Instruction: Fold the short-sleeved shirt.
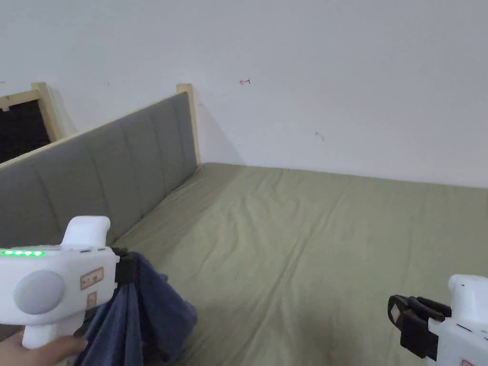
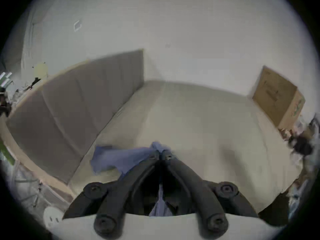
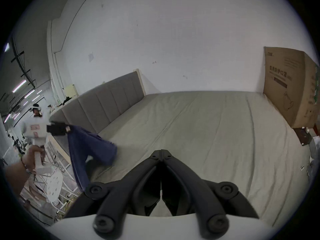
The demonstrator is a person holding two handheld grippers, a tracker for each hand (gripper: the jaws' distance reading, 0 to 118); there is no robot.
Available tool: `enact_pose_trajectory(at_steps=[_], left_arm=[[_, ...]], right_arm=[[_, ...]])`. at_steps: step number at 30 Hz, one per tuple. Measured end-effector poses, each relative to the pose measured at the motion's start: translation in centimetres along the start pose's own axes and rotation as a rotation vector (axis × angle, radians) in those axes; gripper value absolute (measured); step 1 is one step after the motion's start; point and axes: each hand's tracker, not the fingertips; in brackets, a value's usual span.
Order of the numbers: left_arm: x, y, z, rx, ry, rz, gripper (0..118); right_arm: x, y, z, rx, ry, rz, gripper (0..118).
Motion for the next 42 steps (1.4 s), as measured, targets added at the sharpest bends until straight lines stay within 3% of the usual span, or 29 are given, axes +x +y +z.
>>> enact_pose_trajectory(at_steps=[7,11,14,20,24,25,26,27,28,30,31,35,39,40,41,42], left_arm=[[13.6,6.9,6.2,0.189,-0.364,-0.074,0],[21.2,8.4,6.4,0.168,-0.545,-0.075,0],[26.6,8.2,4.5,0.143,-0.599,-0.148,0],[37.8,3.7,-2.4,-0.114,-0.696,-0.187,0],[43.3,-1.6,-6.8,-0.407,-0.759,-0.218,1],[44.1,-3.3,-8.4,-0.487,-0.775,-0.210,8],[44.5,-4.5,-9.4,-0.547,-0.784,-0.188,25],[44.6,-5.5,-10.1,-0.592,-0.792,-0.163,25],[44.5,-6.3,-10.7,-0.615,-0.797,-0.131,36],[43.8,-7.6,-10.6,-0.629,-0.828,-0.091,90],[43.2,-7.6,-10.6,-0.615,-0.818,-0.095,93],[39.4,-6.0,-7.4,-0.318,-0.741,-0.116,93],[33.4,-4.2,-3.5,-0.073,-0.630,-0.045,91],[31.7,-4.1,-2.6,-0.036,-0.609,-0.026,80],[30.4,-4.3,-1.7,-0.003,-0.601,-0.017,59],[29.3,-4.5,-1.0,0.022,-0.568,-0.017,28]], right_arm=[[3.5,1.8,6.7,0.144,-0.088,-0.038,0],[5.8,2.3,10.7,0.206,-0.168,-0.039,0],[7.7,2.2,13.3,0.239,-0.223,-0.052,0],[11.8,0.8,16.7,0.246,-0.322,-0.107,0],[13.9,-0.8,17.4,0.230,-0.365,-0.160,0],[14.3,-1.1,17.4,0.222,-0.368,-0.170,0],[14.6,-1.5,17.4,0.214,-0.374,-0.178,0],[14.9,-1.8,17.3,0.208,-0.379,-0.182,0],[15.1,-2.1,17.3,0.201,-0.381,-0.185,0],[14.6,-2.1,17.5,0.188,-0.383,-0.188,0],[14.6,-2.2,17.4,0.181,-0.383,-0.188,0],[14.8,-2.5,16.8,0.165,-0.379,-0.193,0],[14.5,-2.5,16.4,0.174,-0.376,-0.194,0],[14.4,-2.5,16.3,0.180,-0.379,-0.194,0],[14.3,-2.5,16.2,0.186,-0.379,-0.195,0],[14.2,-2.5,16.1,0.190,-0.379,-0.197,0]])
